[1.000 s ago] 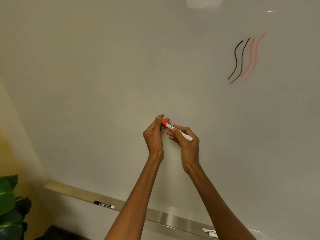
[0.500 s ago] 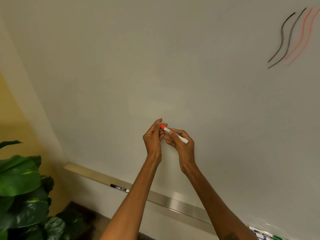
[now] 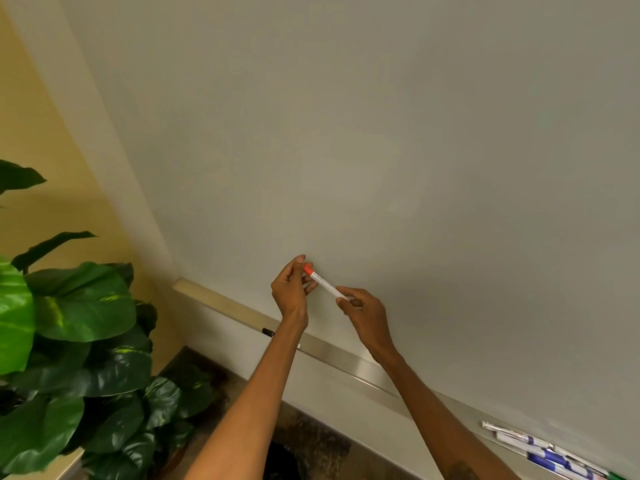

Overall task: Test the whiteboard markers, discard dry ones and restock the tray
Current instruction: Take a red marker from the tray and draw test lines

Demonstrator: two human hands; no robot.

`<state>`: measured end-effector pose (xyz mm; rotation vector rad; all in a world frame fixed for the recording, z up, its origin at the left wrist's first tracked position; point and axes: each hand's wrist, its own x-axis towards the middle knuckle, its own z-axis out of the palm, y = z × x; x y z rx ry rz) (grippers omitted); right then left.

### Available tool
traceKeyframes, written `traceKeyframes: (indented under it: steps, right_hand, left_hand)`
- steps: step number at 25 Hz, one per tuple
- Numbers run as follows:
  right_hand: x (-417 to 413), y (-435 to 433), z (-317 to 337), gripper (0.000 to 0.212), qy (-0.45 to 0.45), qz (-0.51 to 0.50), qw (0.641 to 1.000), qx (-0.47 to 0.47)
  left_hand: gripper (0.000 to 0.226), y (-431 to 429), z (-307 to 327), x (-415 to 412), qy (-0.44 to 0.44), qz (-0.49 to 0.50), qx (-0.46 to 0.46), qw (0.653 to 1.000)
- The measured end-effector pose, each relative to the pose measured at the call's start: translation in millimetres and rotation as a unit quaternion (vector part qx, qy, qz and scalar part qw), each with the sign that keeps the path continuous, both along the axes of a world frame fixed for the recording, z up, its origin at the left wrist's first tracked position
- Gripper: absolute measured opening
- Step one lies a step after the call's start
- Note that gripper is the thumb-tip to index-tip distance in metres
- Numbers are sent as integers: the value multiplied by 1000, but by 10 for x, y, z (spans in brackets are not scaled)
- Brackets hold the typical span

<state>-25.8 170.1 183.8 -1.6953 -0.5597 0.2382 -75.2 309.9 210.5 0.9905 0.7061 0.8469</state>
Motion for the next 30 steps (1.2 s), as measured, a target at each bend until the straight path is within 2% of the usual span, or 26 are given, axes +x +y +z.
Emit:
traceKeyframes:
  steps: [5,11,15,19,22,24,30]
  right_hand:
    - [19,287,-519,23,-74,22,985,-153]
    - [68,588,-1003,21,-65,72,965,-242]
    - [101,740,-1300,20,-99,81,953,-275]
    - [150,895,-1574,23,-95,68,941,-319]
    - [202,1024,-1755,25,-103,64,922,-369]
    - [218,1106,-1856,24,-116,58,912,-389]
    - [242,1283,-2011,22,-154,50,888,-430]
  left_hand:
    - [21,301,-573,-111,64,7,-50,997]
    - [19,612,-1059,-265,118,14,-100,988]
    - [23,752,-1304,-297,142,4,-119,983]
    - [37,875,-1607,-352,205,-26,-83,975]
    - [44,837,-1856,-523,280,-98,-42,954]
    - [44,801,-2020,-682,306,-138,-34,941]
    - [36,817,-2311,-951,371,-178,-32,911]
